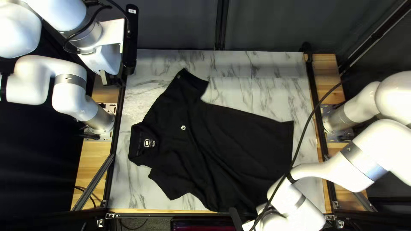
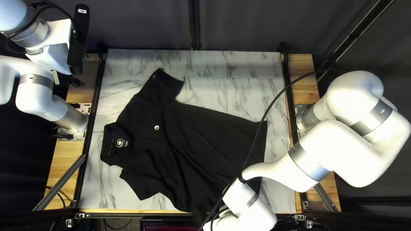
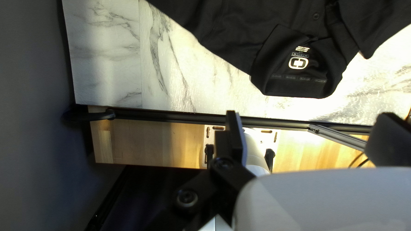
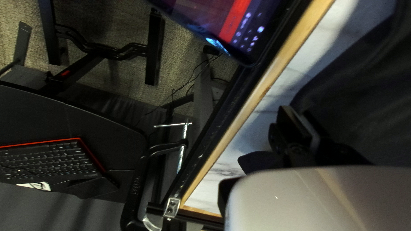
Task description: Fold t-shirt
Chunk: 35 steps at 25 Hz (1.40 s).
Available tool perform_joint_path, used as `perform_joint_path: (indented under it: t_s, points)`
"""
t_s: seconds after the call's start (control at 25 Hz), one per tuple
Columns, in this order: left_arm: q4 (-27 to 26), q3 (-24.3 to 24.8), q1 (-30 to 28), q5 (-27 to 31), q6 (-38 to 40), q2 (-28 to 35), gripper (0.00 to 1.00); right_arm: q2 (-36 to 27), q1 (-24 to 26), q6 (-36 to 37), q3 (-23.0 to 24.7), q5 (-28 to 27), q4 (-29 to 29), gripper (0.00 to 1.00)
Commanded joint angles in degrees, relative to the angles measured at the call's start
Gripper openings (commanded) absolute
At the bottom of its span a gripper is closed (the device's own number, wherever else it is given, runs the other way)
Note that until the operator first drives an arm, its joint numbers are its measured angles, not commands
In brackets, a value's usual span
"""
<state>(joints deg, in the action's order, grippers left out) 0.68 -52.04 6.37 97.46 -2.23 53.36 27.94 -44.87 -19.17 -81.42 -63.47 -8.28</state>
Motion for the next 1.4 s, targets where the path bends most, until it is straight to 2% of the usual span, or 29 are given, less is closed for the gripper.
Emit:
perform_joint_path:
  t_s: [0.04,0.48,0.52,0.56,0.64,0.72,0.84,1.2,1.32,1.4]
  points:
    - [0.0,0.0,0.0,0.0,0.0,0.0,1.00,-0.7,0.5,0.3,1.5,2.3,-0.9,1.00]
    - [0.0,0.0,0.0,0.0,0.0,0.0,1.00,-2.2,0.4,-5.1,5.0,7.1,1.4,1.00]
    - [0.0,0.0,0.0,0.0,0.0,0.0,1.00,-17.6,2.7,-3.2,24.1,10.8,1.3,1.00]
    - [0.0,0.0,0.0,0.0,0.0,0.0,1.00,-32.7,6.7,-1.8,38.1,9.9,2.2,1.00]
    - [0.0,0.0,0.0,0.0,0.0,0.0,1.00,-40.0,10.3,-2.8,40.0,5.9,4.8,1.00]
    - [0.0,0.0,0.0,0.0,0.0,0.0,1.00,-42.9,11.7,-3.9,39.8,3.9,6.1,1.00]
    - [0.0,0.0,0.0,0.0,0.0,0.0,1.00,-43.9,10.7,-9.3,38.9,4.0,8.8,1.00]
    - [0.0,0.0,0.0,0.0,0.0,0.0,1.00,-43.9,10.7,-9.3,38.9,4.0,8.8,1.00]
    - [0.0,0.0,0.0,0.0,0.0,0.0,1.00,-46.8,13.9,-6.5,42.0,4.7,8.9,1.00]
    - [0.0,0.0,0.0,0.0,0.0,0.0,1.00,-53.1,17.3,-3.7,49.7,6.7,8.1,1.00]
